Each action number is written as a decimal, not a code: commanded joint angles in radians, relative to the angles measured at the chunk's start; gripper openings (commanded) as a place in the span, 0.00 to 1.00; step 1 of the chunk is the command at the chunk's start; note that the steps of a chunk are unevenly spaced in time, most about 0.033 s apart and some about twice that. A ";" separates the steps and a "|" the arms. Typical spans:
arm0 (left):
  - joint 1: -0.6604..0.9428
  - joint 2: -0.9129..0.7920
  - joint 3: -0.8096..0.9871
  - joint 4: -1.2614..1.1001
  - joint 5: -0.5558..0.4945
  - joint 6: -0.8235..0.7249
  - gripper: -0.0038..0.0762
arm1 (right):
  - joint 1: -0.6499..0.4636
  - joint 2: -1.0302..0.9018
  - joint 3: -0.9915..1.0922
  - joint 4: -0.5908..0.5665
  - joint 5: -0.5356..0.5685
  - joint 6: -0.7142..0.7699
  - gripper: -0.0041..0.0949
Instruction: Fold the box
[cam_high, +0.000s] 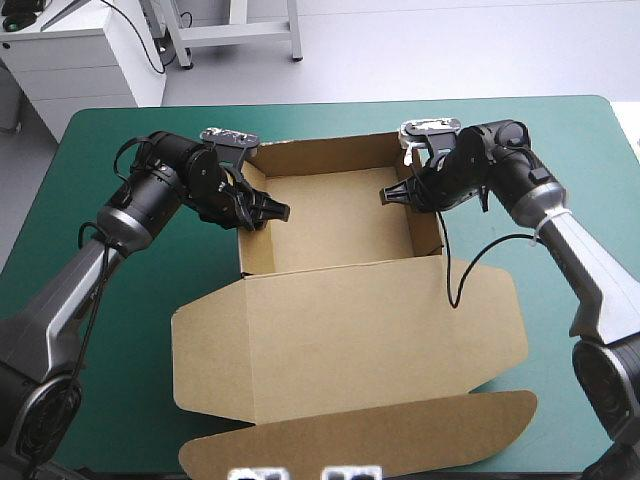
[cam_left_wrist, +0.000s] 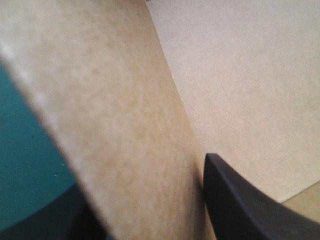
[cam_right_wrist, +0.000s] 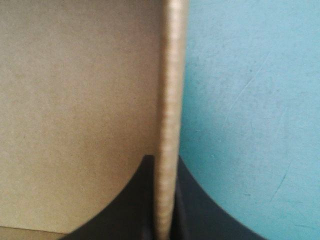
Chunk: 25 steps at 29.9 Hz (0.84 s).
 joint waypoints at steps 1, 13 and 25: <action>-0.009 -0.051 -0.028 -0.027 -0.054 0.006 0.53 | 0.006 -0.039 -0.035 0.096 -0.050 -0.014 0.04; -0.009 -0.049 -0.028 0.000 -0.133 -0.198 0.19 | 0.006 -0.037 -0.035 0.154 -0.062 -0.011 0.04; -0.009 -0.047 -0.028 0.164 -0.158 -0.365 0.04 | 0.025 -0.037 -0.035 0.192 -0.075 -0.006 0.04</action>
